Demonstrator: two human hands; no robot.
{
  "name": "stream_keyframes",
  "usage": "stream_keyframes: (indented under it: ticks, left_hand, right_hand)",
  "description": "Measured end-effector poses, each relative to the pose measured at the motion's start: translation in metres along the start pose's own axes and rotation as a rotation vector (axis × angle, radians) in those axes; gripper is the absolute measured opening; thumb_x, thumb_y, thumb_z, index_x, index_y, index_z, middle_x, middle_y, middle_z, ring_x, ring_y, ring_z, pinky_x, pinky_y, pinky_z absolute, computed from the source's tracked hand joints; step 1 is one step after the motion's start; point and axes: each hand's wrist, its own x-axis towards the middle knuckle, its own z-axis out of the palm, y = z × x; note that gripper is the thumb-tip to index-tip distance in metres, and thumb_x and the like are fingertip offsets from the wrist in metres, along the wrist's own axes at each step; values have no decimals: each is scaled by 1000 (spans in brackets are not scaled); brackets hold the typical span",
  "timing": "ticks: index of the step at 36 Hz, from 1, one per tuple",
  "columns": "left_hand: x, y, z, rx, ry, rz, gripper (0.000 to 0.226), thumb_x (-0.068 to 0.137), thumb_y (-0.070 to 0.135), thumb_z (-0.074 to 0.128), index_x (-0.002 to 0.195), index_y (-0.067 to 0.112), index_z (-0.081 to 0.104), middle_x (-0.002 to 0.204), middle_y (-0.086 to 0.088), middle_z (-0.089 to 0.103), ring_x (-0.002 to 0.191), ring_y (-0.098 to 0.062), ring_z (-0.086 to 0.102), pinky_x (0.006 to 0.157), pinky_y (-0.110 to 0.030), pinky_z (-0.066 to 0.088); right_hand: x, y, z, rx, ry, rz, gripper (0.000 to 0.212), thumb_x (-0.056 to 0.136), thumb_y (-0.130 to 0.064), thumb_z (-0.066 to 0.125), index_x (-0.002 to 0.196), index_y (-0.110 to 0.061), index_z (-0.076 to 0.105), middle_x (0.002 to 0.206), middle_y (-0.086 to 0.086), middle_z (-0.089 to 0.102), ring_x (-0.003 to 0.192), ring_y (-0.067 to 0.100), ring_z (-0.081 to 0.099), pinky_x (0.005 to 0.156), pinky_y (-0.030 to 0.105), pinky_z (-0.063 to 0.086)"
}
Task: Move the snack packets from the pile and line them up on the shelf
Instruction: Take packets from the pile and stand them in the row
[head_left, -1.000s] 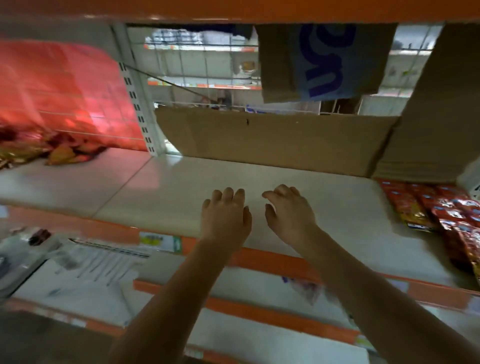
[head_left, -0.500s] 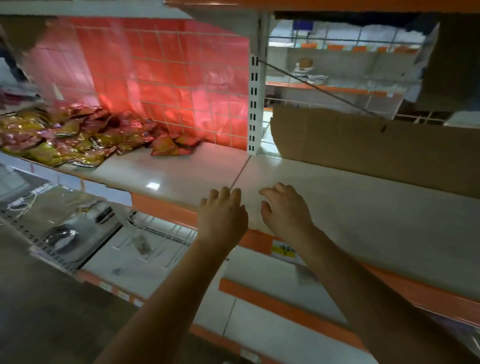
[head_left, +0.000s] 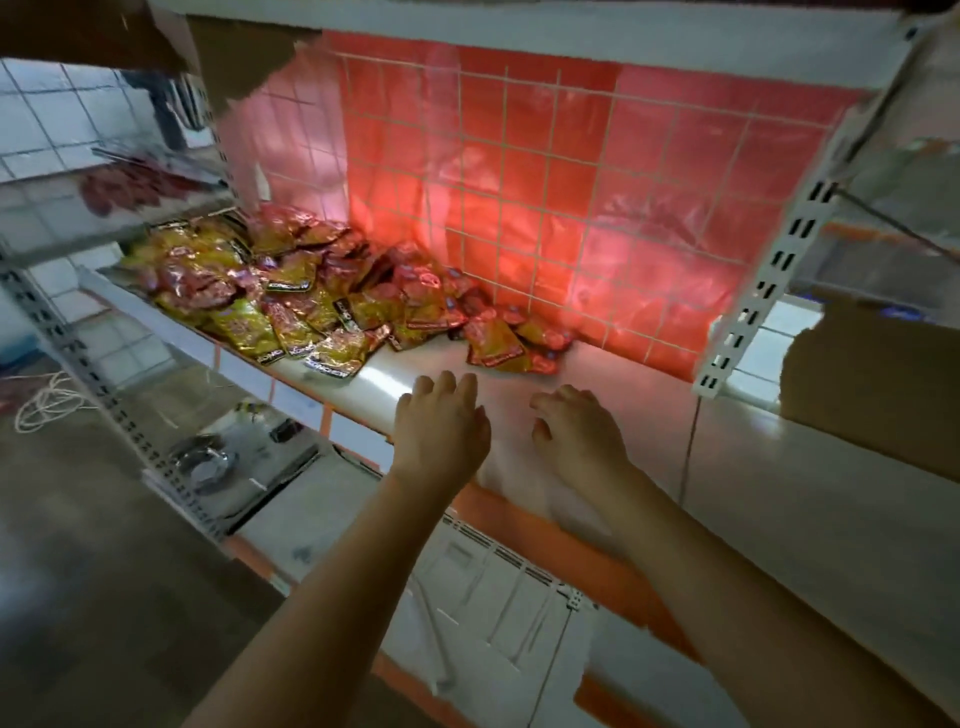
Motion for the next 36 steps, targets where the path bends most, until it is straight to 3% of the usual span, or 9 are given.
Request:
stream_keyframes:
  ticks: [3,6,9,12,16,24,29,33,36]
  left_hand:
    - [21,-37,7,-24,-8,0,36,91,25,50,122,6,54,108,-16,59,103,-35,51,78,-38,42]
    - [47,-76,16,-58,-89,27,40,93,26,46,129,10,48,123,-12,53,114,-32,47,86,-37,40]
    - [81,-108,26,-335,-181,-33,38,88,20,52,126,12,52,119,-12,56,111,-31,52,86,-36,43]
    - [120,-128,32,-537,-216,-134,30,81,10,55,111,8,54,102,-16,61,95,-35,59,79,-36,48]
    - [160,-138,39,-662,-234,-202,38,80,9,56,117,6,46,110,-16,60,102,-35,58,88,-43,49]
    - [197,-140,55,-439,-349,-176,81,83,55,60,138,4,31,132,-17,47,118,-35,50,92,-41,43]
    - [207,-137,55,-328,-445,-208,93,81,55,63,143,1,21,138,-17,40,123,-33,47,95,-41,42]
    - [211,-137,55,-286,-486,-204,85,76,53,68,137,4,35,131,-15,49,115,-30,54,90,-39,48]
    - [210,-137,50,-245,-479,-181,58,87,36,62,132,5,42,131,-15,49,117,-29,53,91,-36,46]
  right_hand:
    - [33,-19,14,56,53,33,36,89,-14,46,121,-19,61,125,5,57,110,27,51,86,33,43]
    - [67,-39,30,242,112,125,31,80,-9,50,102,-15,70,104,7,68,97,27,60,76,36,49]
    - [98,-61,36,385,168,272,22,79,-18,52,85,-8,70,88,11,69,84,28,61,70,36,44]
    - [128,-74,39,388,219,394,23,85,-15,55,103,-9,68,108,14,66,102,31,57,83,36,43]
    - [155,-72,45,284,285,479,45,83,-9,57,128,-13,54,132,13,51,122,31,42,100,35,33]
    - [172,-58,68,164,205,708,73,77,-56,62,139,-24,40,145,6,37,130,28,39,103,39,35]
    - [170,-63,71,190,197,821,84,82,-52,60,145,-9,25,147,13,32,132,33,35,106,41,29]
    - [164,-66,70,204,231,800,82,82,-53,58,144,-10,24,146,13,33,129,33,39,101,41,33]
    - [163,-64,65,237,186,838,74,81,-60,54,137,-14,41,138,13,46,122,34,48,99,42,38]
